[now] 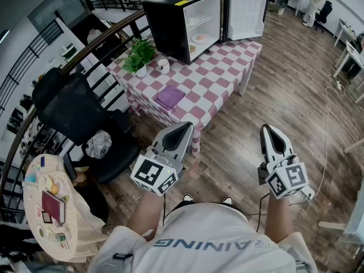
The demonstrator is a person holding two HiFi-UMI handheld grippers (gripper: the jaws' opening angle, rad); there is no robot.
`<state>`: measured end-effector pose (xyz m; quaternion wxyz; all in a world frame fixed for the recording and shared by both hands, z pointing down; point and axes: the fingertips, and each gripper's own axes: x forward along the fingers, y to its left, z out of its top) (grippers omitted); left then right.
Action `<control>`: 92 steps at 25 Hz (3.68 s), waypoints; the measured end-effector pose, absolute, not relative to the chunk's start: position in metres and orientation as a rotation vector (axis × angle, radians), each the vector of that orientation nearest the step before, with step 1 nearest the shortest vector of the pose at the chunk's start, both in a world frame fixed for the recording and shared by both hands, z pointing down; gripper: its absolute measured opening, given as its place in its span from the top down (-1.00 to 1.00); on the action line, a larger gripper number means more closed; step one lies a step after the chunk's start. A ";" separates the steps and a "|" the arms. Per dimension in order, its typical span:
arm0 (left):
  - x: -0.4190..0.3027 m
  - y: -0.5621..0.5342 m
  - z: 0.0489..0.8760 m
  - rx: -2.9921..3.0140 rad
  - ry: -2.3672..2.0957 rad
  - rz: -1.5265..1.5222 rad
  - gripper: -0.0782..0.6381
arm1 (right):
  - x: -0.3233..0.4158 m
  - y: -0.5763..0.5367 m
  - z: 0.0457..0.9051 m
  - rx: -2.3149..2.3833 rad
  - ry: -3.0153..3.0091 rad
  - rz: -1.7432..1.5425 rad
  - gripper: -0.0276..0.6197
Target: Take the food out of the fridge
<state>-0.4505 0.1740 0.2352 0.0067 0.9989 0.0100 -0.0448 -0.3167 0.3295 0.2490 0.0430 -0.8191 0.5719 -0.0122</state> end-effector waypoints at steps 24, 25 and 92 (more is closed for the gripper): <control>-0.436 0.191 0.242 3.110 0.006 -0.113 0.77 | -0.298 0.350 0.260 -2.395 1.710 -0.103 0.85; -0.430 0.196 0.241 3.109 0.006 -0.111 0.77 | -0.292 0.355 0.261 -2.393 1.707 -0.113 0.85; -0.117 -0.064 0.284 3.065 -0.437 0.006 0.77 | 0.039 0.007 0.309 -2.071 2.163 -0.362 0.85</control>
